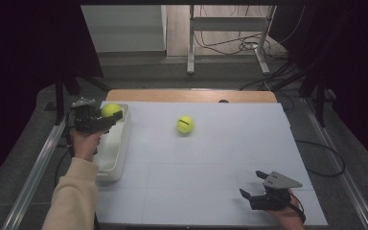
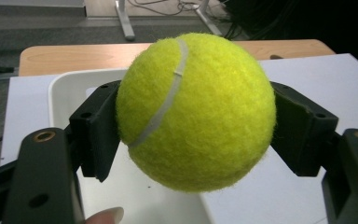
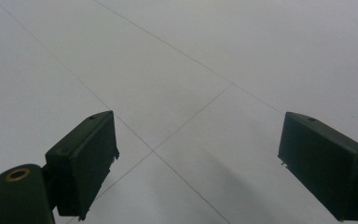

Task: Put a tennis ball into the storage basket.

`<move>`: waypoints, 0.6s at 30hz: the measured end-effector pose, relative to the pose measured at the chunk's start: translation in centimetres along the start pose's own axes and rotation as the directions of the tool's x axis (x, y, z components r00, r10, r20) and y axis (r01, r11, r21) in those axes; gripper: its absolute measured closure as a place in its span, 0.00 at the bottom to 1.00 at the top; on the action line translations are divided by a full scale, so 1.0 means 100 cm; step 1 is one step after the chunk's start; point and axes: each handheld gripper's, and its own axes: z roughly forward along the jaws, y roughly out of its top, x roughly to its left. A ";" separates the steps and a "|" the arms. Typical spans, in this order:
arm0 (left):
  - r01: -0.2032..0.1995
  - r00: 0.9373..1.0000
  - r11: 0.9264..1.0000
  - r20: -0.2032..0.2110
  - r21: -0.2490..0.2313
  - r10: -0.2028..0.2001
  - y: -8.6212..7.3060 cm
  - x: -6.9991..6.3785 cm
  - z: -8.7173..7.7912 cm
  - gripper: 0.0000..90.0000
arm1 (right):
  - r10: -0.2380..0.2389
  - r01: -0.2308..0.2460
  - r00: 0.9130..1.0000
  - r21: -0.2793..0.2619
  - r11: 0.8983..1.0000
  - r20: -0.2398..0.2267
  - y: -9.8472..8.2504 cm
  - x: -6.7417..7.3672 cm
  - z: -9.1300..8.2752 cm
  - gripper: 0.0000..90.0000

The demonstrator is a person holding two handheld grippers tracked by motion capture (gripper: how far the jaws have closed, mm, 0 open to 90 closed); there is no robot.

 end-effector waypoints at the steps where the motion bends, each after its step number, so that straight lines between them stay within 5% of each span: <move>1: 0.000 1.000 1.000 -0.006 0.007 0.000 0.001 0.001 0.001 0.29 | -0.001 0.001 1.000 0.000 1.000 0.000 0.000 0.000 0.000 0.13; 18: 0.016 0.999 0.997 -0.051 0.071 -0.013 0.006 0.013 0.017 0.29 | 0.000 0.000 1.000 0.005 1.000 0.000 0.000 0.000 0.000 0.13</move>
